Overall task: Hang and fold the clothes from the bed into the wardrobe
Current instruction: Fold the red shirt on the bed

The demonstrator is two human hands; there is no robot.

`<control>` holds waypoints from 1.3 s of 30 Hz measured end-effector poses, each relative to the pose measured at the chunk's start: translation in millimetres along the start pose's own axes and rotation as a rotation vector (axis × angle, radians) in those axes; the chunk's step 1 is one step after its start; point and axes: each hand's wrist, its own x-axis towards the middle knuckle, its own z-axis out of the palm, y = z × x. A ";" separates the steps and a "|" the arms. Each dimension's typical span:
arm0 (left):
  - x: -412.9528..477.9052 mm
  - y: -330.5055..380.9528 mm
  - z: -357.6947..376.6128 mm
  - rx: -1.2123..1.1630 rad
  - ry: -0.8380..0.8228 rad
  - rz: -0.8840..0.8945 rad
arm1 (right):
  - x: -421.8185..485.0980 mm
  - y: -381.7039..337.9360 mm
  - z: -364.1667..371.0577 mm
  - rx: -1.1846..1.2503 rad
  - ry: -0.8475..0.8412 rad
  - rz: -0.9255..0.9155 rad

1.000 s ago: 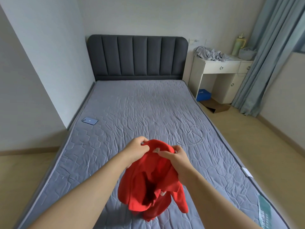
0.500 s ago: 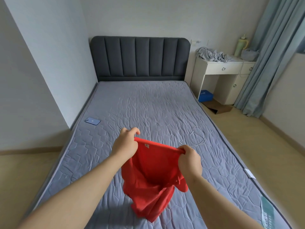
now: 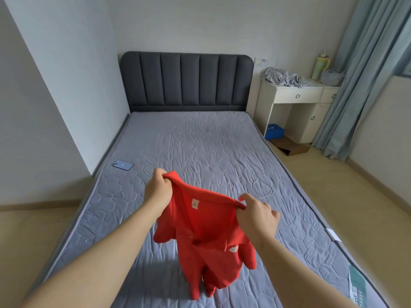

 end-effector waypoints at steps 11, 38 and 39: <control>5.3 -10.9 -6.0 0.287 -0.323 -0.040 | 3.5 -0.2 -10.1 0.612 0.034 0.310; -32.6 15.3 -29.8 -0.706 0.302 0.004 | -6.1 -8.3 -31.0 1.177 0.652 0.000; -29.8 17.6 -28.1 -0.720 0.304 -0.001 | -4.0 -7.9 -31.6 1.180 0.669 -0.005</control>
